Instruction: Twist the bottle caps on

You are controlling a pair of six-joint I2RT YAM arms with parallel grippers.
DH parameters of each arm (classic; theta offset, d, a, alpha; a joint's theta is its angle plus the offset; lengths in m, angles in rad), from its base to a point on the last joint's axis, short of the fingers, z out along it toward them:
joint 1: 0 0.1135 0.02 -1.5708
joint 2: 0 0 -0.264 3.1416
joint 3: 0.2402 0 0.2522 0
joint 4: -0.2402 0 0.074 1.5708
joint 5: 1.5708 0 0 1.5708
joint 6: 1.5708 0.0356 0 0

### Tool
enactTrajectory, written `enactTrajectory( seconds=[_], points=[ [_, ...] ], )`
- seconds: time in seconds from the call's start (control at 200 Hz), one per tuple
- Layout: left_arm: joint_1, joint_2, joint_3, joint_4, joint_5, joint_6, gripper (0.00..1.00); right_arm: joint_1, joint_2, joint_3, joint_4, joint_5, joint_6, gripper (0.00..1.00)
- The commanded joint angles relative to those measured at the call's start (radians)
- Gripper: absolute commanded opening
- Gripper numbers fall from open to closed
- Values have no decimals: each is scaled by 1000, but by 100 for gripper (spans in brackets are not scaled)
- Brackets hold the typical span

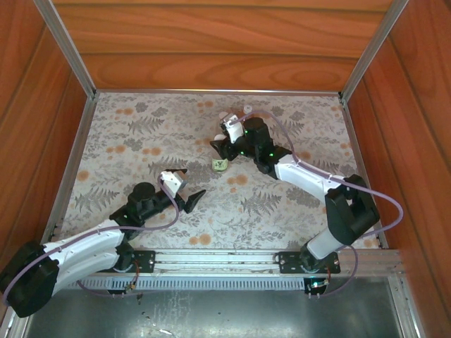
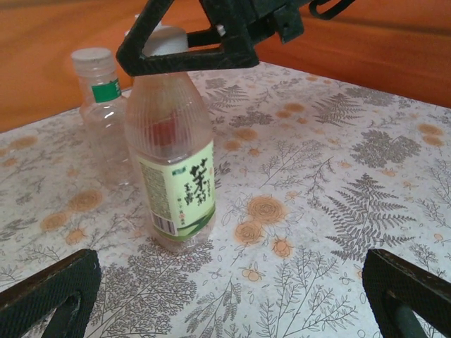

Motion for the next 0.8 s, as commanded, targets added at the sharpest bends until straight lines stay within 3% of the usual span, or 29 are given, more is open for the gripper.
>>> enactTrajectory(
  seconds=[0.0, 0.215, 0.335, 0.525, 0.66, 0.795],
  points=[
    [2, 7, 26, 12, -39, 7, 100, -5, -87, 3, -3, 32, -18, 83],
    [91, 53, 71, 12, -99, 50, 100, -33, -270, -146, 35, 174, -30, 97],
    [201, 105, 138, 10, -147, 108, 100, -88, -381, -291, 93, 319, -79, 100],
    [418, 213, 190, 10, -204, 130, 100, -269, -485, -462, 159, 503, -121, 100],
    [531, 271, 174, 12, -259, 112, 100, -381, -457, -559, 274, 547, -105, 100],
    [618, 378, 184, 45, -249, 95, 100, -480, -356, -628, 418, 460, -18, 100]
  ],
)
